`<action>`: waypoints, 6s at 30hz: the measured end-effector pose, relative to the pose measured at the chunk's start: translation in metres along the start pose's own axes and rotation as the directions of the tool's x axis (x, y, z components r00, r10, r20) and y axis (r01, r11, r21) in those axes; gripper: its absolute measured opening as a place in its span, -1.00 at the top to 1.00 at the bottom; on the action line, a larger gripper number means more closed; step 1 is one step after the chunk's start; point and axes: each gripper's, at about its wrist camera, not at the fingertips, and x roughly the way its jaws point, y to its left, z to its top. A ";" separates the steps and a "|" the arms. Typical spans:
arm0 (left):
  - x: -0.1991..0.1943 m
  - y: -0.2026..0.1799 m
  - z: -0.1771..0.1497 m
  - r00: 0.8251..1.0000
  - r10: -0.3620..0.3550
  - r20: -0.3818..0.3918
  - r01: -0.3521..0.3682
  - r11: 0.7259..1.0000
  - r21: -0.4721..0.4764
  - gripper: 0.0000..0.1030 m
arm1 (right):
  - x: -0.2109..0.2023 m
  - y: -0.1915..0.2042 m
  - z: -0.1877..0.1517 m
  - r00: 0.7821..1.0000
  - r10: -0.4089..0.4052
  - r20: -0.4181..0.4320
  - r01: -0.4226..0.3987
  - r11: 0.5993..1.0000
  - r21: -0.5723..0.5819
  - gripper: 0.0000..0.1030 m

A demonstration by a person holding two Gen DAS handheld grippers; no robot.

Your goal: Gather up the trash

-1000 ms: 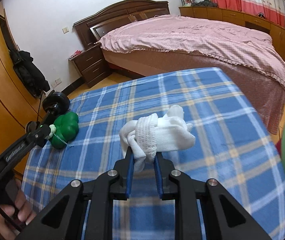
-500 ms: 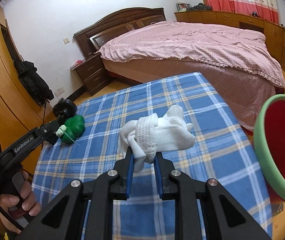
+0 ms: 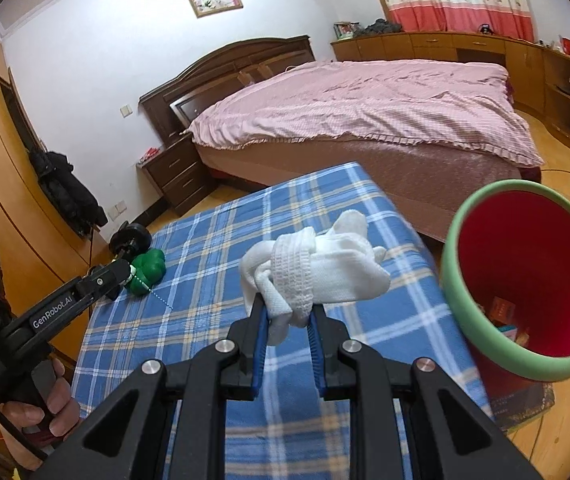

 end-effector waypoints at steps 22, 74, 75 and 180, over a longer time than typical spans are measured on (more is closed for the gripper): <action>-0.005 -0.116 -0.030 0.986 -0.152 -0.066 0.161 0.969 0.186 0.04 | -0.060 -0.102 -0.023 0.993 -0.090 0.078 0.073 0.976 0.204 0.59; 0.079 -0.225 -0.077 0.917 -0.222 -0.332 0.320 0.905 0.279 0.03 | -0.065 -0.212 -0.033 0.972 -0.226 0.070 0.187 0.917 0.353 -0.06; 0.075 -0.220 -0.075 0.921 -0.211 -0.326 0.307 0.910 0.279 0.03 | -0.066 -0.210 -0.033 0.971 -0.226 0.073 0.187 0.917 0.351 -0.08; -0.095 -0.065 -0.096 0.991 0.131 0.008 -0.131 0.979 0.157 -0.07 | -0.132 -0.028 -0.095 0.957 -0.180 0.227 0.173 0.984 0.050 -0.87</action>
